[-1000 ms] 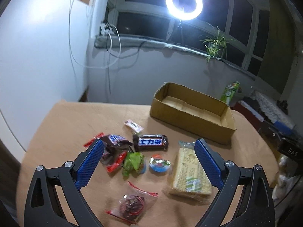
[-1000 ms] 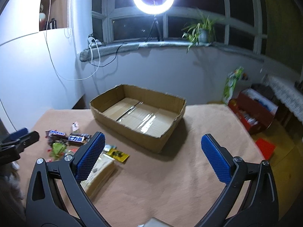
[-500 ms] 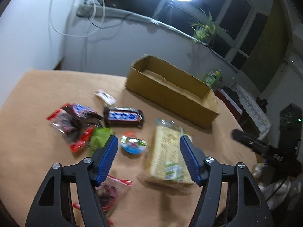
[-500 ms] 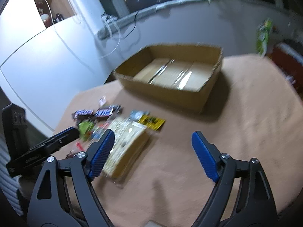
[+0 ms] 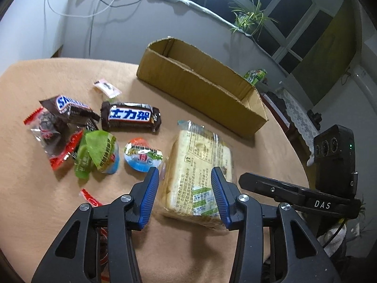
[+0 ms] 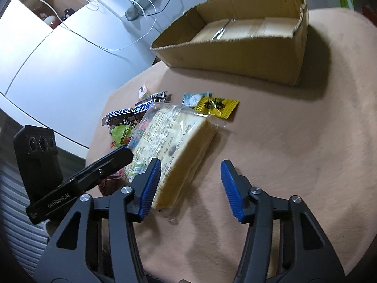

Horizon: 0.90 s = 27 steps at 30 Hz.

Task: Organize snacks
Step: 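Lower the right gripper onto the wrapped bread package and close it, then carry the bread package into the cardboard box and open the right gripper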

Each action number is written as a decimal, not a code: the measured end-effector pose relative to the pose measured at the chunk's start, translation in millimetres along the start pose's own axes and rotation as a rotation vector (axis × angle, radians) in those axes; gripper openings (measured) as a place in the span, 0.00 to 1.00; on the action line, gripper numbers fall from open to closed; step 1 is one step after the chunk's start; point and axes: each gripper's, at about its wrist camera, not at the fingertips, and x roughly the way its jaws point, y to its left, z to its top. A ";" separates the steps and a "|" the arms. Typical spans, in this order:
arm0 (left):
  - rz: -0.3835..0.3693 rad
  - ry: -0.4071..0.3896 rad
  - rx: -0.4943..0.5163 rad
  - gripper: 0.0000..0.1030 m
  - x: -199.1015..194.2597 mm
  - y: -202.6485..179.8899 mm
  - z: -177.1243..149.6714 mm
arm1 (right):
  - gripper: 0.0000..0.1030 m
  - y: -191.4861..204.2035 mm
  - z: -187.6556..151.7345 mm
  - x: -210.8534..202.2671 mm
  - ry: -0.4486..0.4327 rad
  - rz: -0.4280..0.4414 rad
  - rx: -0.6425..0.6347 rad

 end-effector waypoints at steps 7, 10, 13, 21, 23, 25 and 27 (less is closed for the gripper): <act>0.003 0.016 -0.004 0.42 6.1 0.3 1.8 | 0.39 -2.2 3.0 11.9 0.031 0.049 0.024; 0.004 0.026 -0.004 0.42 9.5 1.6 2.4 | 0.35 0.0 5.6 15.4 0.034 0.070 0.023; 0.000 0.035 -0.002 0.42 12.0 1.9 2.3 | 0.35 4.4 7.3 18.1 0.035 0.071 0.011; -0.021 0.045 0.020 0.42 13.0 -6.2 -0.8 | 0.35 17.6 8.1 14.2 0.025 0.039 -0.034; -0.027 0.044 0.024 0.42 12.3 -8.4 -1.2 | 0.35 18.9 8.8 11.1 0.023 0.038 -0.035; -0.029 0.039 0.024 0.42 11.0 -10.2 -0.8 | 0.35 20.0 10.4 7.2 0.018 0.039 -0.039; -0.029 0.028 0.028 0.42 7.7 -14.0 1.2 | 0.35 22.0 13.0 2.2 0.011 0.043 -0.046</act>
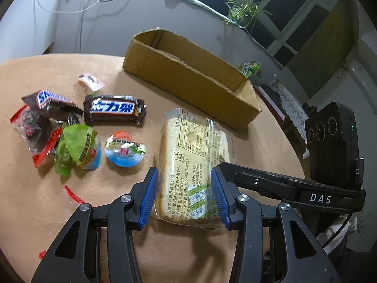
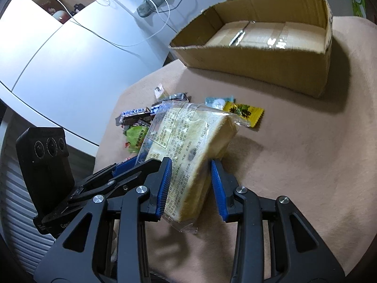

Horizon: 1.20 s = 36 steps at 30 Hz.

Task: Organize snacks
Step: 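Carry the bread package into the cardboard box and open the right gripper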

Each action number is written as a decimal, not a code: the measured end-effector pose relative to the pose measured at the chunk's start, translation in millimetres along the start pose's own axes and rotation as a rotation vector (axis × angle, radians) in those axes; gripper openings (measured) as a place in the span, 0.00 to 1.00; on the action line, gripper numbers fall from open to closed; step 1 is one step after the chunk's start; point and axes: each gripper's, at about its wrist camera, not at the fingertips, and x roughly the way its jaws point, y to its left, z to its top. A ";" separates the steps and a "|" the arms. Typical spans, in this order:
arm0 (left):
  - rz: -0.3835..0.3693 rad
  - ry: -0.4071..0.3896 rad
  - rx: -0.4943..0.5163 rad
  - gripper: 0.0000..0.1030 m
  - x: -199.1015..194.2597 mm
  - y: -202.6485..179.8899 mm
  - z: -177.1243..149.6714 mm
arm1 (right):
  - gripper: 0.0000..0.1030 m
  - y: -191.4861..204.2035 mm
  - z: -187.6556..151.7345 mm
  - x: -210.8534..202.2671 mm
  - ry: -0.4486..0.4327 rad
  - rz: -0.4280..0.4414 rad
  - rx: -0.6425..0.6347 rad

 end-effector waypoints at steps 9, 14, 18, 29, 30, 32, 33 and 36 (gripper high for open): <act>-0.001 -0.077 0.029 0.42 -16.3 -18.5 27.2 | 0.35 11.8 28.7 -29.4 -0.047 -0.001 -0.060; -0.001 -0.092 0.052 0.42 -10.9 -29.2 49.2 | 0.35 10.1 50.3 -46.2 -0.079 -0.023 -0.085; -0.013 -0.095 0.070 0.42 0.9 -40.8 71.4 | 0.35 2.6 71.4 -59.9 -0.099 -0.040 -0.089; -0.002 -0.081 0.094 0.42 41.7 -65.6 117.3 | 0.34 -39.1 132.6 -67.6 -0.108 -0.072 -0.064; 0.000 -0.077 0.090 0.42 47.0 -66.0 120.1 | 0.34 -43.4 136.9 -65.4 -0.104 -0.074 -0.060; 0.004 -0.068 0.084 0.42 55.7 -67.5 125.0 | 0.34 -54.4 145.9 -60.8 -0.092 -0.072 -0.047; 0.007 -0.061 0.077 0.42 62.2 -66.5 128.1 | 0.34 -58.9 149.0 -58.5 -0.086 -0.071 -0.043; 0.012 -0.045 0.067 0.42 74.6 -65.9 134.5 | 0.34 -72.7 157.8 -52.0 -0.070 -0.074 -0.036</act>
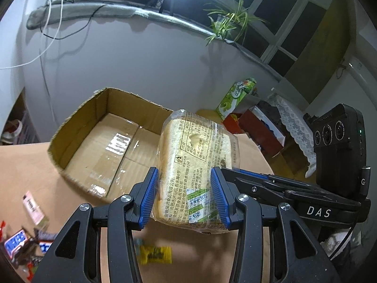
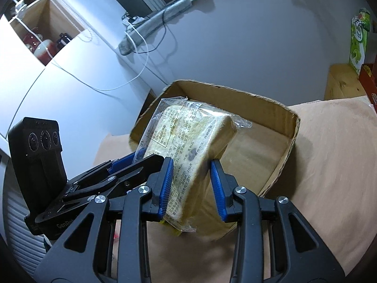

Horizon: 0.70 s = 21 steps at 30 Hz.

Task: Organize snacks
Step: 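Carry the bread package into the cardboard box and open the right gripper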

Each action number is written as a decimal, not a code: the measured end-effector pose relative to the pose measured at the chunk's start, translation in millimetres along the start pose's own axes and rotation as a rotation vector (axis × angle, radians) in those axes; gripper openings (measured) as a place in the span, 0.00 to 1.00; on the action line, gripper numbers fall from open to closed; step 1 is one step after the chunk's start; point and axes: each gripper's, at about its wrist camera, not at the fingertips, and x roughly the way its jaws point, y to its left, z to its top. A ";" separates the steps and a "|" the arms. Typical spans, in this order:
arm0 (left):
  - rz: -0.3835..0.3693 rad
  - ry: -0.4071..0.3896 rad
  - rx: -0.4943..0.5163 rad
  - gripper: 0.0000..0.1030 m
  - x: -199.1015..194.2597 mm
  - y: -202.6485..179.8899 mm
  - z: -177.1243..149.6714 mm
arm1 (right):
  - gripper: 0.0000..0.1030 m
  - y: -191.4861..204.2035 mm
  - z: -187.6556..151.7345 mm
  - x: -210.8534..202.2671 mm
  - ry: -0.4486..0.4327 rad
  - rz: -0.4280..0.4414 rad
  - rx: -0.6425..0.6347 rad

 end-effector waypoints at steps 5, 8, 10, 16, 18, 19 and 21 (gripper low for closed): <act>0.007 0.035 -0.015 0.42 21.9 0.6 7.1 | 0.34 -22.5 7.3 11.2 0.021 -0.004 0.025; 0.016 0.057 -0.007 0.41 32.1 -1.0 7.3 | 0.33 -30.9 6.4 14.7 0.031 -0.011 0.029; 0.019 0.070 -0.007 0.41 37.1 -1.2 6.3 | 0.33 -33.7 6.5 16.8 0.035 -0.019 0.032; 0.053 0.099 0.011 0.41 46.1 -2.3 2.2 | 0.34 -35.6 6.8 13.6 0.024 -0.052 0.029; 0.061 0.096 0.012 0.41 43.3 -1.8 1.4 | 0.34 -34.3 5.7 9.2 0.018 -0.066 0.017; 0.066 0.093 0.012 0.41 42.2 -2.8 2.0 | 0.34 -32.9 5.6 7.3 0.014 -0.071 0.012; 0.068 0.087 0.014 0.41 37.0 -3.2 2.1 | 0.34 -30.7 4.5 3.1 0.009 -0.069 0.010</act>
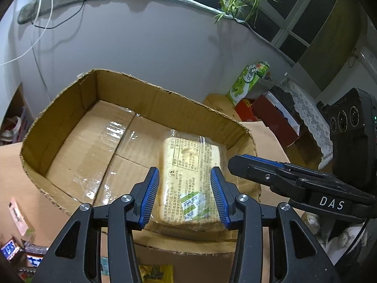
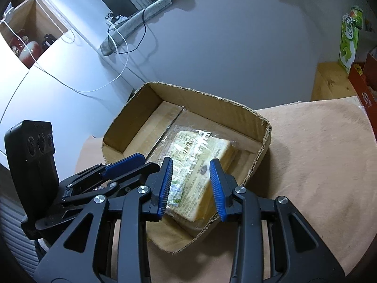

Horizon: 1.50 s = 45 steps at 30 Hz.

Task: Organize snacks
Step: 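Carry the bread package into the cardboard box and open the right gripper, then move both grippers back over the candies on the table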

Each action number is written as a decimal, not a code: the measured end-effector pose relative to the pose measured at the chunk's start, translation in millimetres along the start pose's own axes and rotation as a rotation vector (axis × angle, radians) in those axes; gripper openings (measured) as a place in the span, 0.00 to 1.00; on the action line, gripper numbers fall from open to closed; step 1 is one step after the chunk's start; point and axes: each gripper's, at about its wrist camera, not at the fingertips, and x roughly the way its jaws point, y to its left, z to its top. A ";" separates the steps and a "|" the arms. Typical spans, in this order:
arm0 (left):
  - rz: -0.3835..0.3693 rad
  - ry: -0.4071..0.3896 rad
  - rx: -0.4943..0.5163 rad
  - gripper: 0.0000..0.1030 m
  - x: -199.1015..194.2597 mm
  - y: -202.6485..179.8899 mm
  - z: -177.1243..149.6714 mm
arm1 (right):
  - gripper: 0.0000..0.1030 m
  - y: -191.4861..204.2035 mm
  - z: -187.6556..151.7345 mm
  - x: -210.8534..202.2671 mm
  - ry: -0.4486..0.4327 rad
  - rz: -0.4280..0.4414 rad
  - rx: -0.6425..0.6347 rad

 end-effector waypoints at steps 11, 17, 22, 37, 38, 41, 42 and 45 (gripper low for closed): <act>0.050 -0.068 0.004 0.45 -59.1 2.6 -16.4 | 0.34 32.5 -22.0 -35.1 -0.034 0.019 -0.090; 0.105 -0.126 -0.007 0.50 -113.2 15.6 -43.2 | 0.58 65.5 -52.3 -44.2 -0.028 0.035 -0.238; 0.171 -0.175 -0.041 0.51 -160.2 35.7 -74.8 | 0.61 82.9 -76.9 -41.8 -0.007 0.021 -0.338; 0.371 -0.103 -0.135 0.54 -183.1 96.1 -180.1 | 0.61 115.3 -121.3 3.2 0.105 -0.070 -0.563; 0.370 -0.094 -0.129 0.54 -180.8 96.7 -184.4 | 0.61 115.5 -122.0 7.0 0.112 -0.078 -0.574; 0.375 -0.071 -0.109 0.54 -173.8 96.0 -193.7 | 0.61 117.4 -124.6 20.1 0.135 -0.121 -0.622; 0.378 -0.068 -0.102 0.54 -172.2 96.0 -195.7 | 0.61 118.4 -125.0 23.2 0.139 -0.126 -0.638; 0.370 -0.061 -0.094 0.55 -169.4 97.8 -201.2 | 0.61 123.3 -125.4 34.1 0.163 -0.137 -0.689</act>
